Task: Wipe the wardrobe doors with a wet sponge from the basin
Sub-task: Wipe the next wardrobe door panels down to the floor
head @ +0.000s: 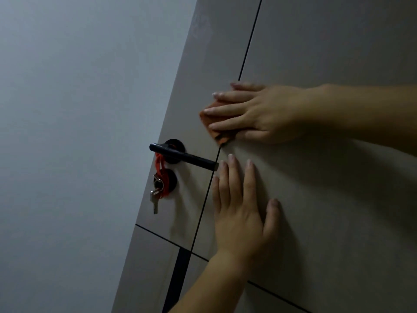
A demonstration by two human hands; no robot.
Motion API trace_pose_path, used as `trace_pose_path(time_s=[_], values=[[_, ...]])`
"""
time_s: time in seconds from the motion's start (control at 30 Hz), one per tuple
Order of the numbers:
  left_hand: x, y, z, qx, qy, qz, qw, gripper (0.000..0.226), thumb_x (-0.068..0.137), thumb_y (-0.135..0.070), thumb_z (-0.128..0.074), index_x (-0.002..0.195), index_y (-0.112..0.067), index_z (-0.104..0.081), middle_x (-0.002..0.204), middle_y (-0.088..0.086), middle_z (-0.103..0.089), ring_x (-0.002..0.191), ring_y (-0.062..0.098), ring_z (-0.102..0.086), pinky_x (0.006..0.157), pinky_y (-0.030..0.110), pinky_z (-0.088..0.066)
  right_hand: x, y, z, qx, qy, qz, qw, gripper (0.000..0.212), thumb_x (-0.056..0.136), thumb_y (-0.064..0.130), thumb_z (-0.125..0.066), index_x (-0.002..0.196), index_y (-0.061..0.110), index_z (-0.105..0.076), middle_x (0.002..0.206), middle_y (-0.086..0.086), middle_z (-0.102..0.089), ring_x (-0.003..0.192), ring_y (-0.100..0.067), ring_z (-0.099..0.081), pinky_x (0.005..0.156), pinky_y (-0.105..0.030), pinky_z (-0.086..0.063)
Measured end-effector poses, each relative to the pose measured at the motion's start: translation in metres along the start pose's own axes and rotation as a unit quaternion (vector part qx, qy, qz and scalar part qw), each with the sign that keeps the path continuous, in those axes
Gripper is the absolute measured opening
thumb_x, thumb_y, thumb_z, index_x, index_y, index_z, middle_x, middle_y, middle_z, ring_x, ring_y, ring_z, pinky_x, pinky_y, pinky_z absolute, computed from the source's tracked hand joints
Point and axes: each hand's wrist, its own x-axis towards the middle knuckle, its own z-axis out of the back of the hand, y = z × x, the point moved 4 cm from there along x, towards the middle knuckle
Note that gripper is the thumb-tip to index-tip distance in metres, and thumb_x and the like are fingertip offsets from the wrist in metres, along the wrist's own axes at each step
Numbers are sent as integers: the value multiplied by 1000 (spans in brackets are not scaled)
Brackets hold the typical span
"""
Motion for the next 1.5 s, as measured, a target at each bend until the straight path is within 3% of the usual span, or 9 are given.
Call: trace_pose_path(time_s=[0.1, 0.23, 0.43, 0.63, 0.83, 1.0, 1.07, 1.27, 1.5], values=[[-1, 0, 1, -8, 9, 0, 1000, 80, 100, -57, -36, 164, -20, -6, 171, 8, 11, 158, 26, 14, 126, 43, 0, -65, -46, -12, -3, -24, -146, 989, 69, 88, 72, 9, 155, 52, 9, 164, 19, 21, 154, -16, 22, 125, -41, 15], [0, -1, 1, -16, 23, 4, 1000, 80, 99, -59, -33, 164, -21, -4, 171, 6, 15, 157, 25, 17, 126, 42, 3, -142, -67, -18, 34, -53, -373, 926, 79, 92, 72, -1, 163, 38, -4, 171, 7, 7, 158, -24, 6, 122, -44, 11], [1, -5, 2, -28, 41, 12, 999, 79, 99, -61, -29, 163, -27, 2, 169, 5, 23, 155, 24, 24, 126, 47, 9, -154, 6, -42, -5, -32, -231, 972, 70, 100, 66, -6, 162, 33, -11, 170, 3, -6, 157, -24, -2, 125, -41, 6], [4, -18, 2, -32, 48, 40, 998, 77, 96, -63, -23, 163, -32, 1, 167, 7, 26, 152, 22, 31, 125, 52, 9, -161, -75, -13, 60, -87, -468, 878, 81, 90, 66, -8, 163, 32, -6, 172, 5, 6, 158, -24, 8, 124, -49, 8], [3, -15, 1, -31, 54, 33, 997, 77, 95, -63, -22, 162, -34, 4, 166, 5, 29, 152, 22, 31, 125, 52, 10, -179, 21, -48, 9, -81, -290, 954, 69, 99, 58, -23, 161, 28, -26, 170, -2, -18, 156, -32, -16, 126, -51, -6], [3, -35, 0, -41, 39, -1, 998, 75, 97, -57, -28, 163, -29, -7, 170, 7, 16, 156, 24, 21, 126, 55, 5, -212, -80, -26, 63, -91, -526, 843, 82, 90, 64, -4, 163, 29, -7, 172, 4, 4, 158, -26, 4, 125, -49, 6], [4, -47, -1, -53, 31, -34, 998, 73, 98, -55, -32, 163, -28, -13, 172, 7, 8, 157, 26, 15, 126, 51, 4, -210, -71, -26, 67, -111, -547, 827, 82, 91, 61, -8, 163, 24, -12, 172, 0, 1, 158, -30, 2, 125, -52, 4], [9, -65, -9, -21, 34, -86, 995, 73, 97, -55, -35, 162, -29, -17, 172, 10, 1, 158, 29, 8, 125, 50, 0, -230, 22, -60, -9, -82, -379, 922, 70, 100, 58, -23, 162, 26, -21, 171, -2, -13, 157, -31, -11, 125, -53, -8], [8, -68, -11, -20, 20, -78, 997, 77, 91, -52, -39, 161, -26, -24, 171, 11, -4, 158, 31, 3, 125, 54, -2, -260, -66, -38, 71, -123, -586, 798, 86, 86, 63, -5, 163, 24, -15, 172, -1, -5, 158, -31, -4, 125, -51, 0]])
